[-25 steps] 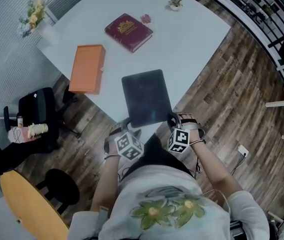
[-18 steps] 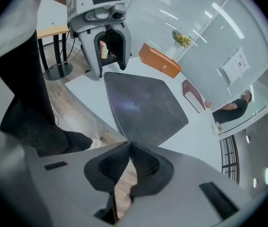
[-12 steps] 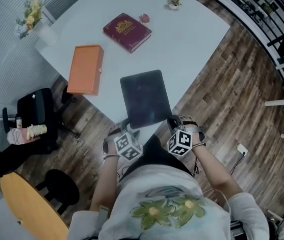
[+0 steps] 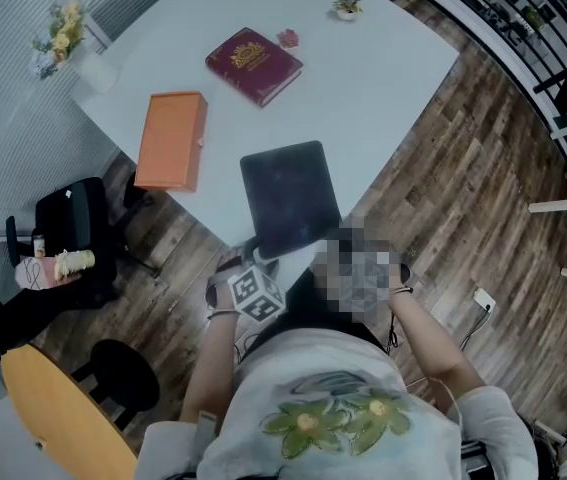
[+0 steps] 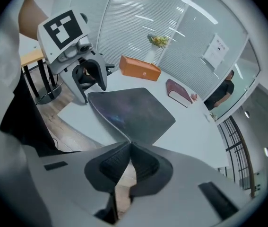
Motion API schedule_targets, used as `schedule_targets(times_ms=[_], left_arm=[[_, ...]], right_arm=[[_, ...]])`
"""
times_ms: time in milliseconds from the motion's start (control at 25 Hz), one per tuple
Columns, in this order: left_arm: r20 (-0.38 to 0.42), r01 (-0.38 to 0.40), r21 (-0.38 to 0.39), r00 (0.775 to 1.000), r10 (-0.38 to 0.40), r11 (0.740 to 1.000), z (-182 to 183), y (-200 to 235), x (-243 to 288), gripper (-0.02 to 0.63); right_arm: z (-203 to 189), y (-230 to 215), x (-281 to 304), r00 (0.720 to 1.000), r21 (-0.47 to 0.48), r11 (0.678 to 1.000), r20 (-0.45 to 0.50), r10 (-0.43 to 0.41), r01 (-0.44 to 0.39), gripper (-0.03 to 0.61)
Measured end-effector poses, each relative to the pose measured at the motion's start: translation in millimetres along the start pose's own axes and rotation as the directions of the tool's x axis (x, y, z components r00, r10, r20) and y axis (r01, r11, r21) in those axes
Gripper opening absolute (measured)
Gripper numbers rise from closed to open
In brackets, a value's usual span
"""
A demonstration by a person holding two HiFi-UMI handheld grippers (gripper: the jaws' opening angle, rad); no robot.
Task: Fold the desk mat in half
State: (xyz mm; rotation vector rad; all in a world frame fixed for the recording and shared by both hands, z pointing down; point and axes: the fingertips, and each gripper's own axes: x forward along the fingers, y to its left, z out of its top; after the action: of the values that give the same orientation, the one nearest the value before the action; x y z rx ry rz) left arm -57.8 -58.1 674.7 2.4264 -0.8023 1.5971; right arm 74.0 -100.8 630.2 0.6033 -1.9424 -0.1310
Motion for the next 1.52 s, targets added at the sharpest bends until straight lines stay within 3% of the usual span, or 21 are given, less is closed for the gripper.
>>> schedule_targets(times_ms=[280,480,560,1080,1520], left_arm=[[0.01,-0.021,-0.014,1.0,0.021,1.0,0.9,4.6,-3.1,0.21],[0.042,-0.032,-0.037,0.999,0.033,0.999,6.4,7.2,-12.5,0.044],[0.052,-0.033,-0.056,0.998,0.036,0.998,8.3,9.7,-15.4,0.025],[0.109,0.014,-0.199,0.994,0.008,0.98,17.8,31.9,-26.9,0.018],[0.163,-0.017,-0.262,0.985,0.061,0.965,35.6,59.7,-44.2,0.018]], right_arm=[[9.8,-9.8,-5.7,1.0,0.062,0.998,0.029,-0.009,0.007,0.028],[12.0,-13.1,-8.9,0.999,0.082,0.997,0.039,-0.011,0.007,0.028],[12.5,-14.8,-9.8,0.999,0.091,0.996,0.041,-0.014,0.01,0.028],[24.0,-34.0,-9.9,0.997,0.131,0.991,0.071,-0.033,0.024,0.028],[31.7,-50.2,-15.1,0.994,0.17,0.985,0.095,-0.053,0.037,0.028]])
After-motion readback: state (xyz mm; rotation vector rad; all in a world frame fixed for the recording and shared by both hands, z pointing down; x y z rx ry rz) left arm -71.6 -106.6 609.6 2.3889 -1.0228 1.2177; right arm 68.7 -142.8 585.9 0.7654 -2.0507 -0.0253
